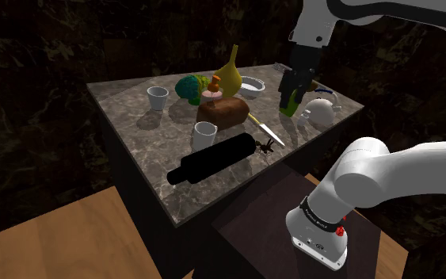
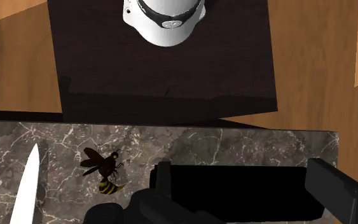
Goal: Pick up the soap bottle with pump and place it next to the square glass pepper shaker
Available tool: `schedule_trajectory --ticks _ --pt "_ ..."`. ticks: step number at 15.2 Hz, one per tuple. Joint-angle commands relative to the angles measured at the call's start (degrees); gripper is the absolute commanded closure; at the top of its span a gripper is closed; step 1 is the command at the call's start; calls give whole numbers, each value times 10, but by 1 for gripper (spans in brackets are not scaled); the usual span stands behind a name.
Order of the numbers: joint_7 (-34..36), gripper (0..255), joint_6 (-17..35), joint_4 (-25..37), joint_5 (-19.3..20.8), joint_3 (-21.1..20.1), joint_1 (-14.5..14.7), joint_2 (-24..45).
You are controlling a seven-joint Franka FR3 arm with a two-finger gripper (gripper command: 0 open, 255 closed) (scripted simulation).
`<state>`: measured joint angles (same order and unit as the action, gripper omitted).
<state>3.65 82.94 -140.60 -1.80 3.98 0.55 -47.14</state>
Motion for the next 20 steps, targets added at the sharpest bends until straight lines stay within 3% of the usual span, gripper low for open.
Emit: schedule_trajectory --ticks 1,11,20 --pt "0 0 0 0 0 0 0 0" --pt "-32 0 145 84 23 32 -6 202" --pt "-60 0 222 218 18 57 -11 387"
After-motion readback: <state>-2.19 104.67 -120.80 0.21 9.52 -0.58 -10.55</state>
